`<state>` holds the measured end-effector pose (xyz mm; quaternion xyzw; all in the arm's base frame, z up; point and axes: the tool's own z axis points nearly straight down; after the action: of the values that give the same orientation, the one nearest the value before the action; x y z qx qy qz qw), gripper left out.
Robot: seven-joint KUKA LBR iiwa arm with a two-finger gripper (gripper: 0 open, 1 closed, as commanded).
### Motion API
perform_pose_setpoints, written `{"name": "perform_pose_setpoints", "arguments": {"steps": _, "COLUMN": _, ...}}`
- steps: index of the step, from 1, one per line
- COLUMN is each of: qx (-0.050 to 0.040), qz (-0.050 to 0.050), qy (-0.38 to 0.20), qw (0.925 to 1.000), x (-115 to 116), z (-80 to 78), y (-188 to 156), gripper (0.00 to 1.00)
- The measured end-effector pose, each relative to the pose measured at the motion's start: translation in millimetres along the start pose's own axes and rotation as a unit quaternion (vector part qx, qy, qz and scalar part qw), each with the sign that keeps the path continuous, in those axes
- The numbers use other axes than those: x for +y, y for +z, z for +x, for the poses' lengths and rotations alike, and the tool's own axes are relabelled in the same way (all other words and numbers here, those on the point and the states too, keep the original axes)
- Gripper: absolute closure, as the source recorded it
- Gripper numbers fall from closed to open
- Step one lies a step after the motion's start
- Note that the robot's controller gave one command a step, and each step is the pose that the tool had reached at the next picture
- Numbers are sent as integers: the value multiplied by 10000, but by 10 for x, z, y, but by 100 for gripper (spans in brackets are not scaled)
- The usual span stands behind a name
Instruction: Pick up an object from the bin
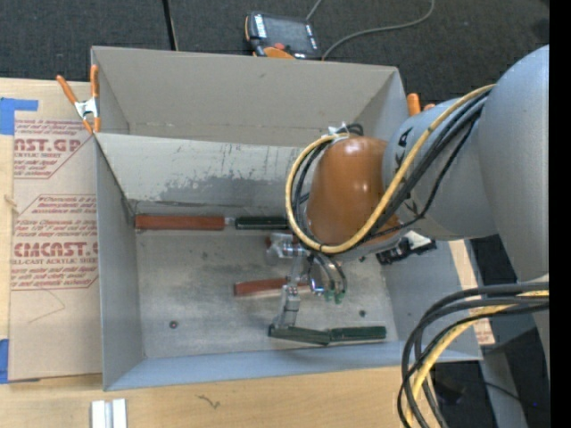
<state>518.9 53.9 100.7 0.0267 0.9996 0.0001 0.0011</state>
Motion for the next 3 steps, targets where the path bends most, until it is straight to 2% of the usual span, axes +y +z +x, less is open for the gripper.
{"name": "perform_pose_setpoints", "arguments": {"steps": 1, "qx": 7, "qz": 1, "qy": 670, "qw": 9978, "x": -221, "z": -54, "y": 2, "gripper": 0}}
{"name": "perform_pose_setpoints", "arguments": {"steps": 2, "qx": 21, "qz": 1, "qy": 1340, "qw": 9910, "x": -136, "z": 46, "y": 312, "gripper": 0}}
{"name": "perform_pose_setpoints", "arguments": {"steps": 3, "qx": 13, "qz": -1, "qy": 1341, "qw": 9910, "x": -136, "z": 44, "y": 311, "gripper": 0}}
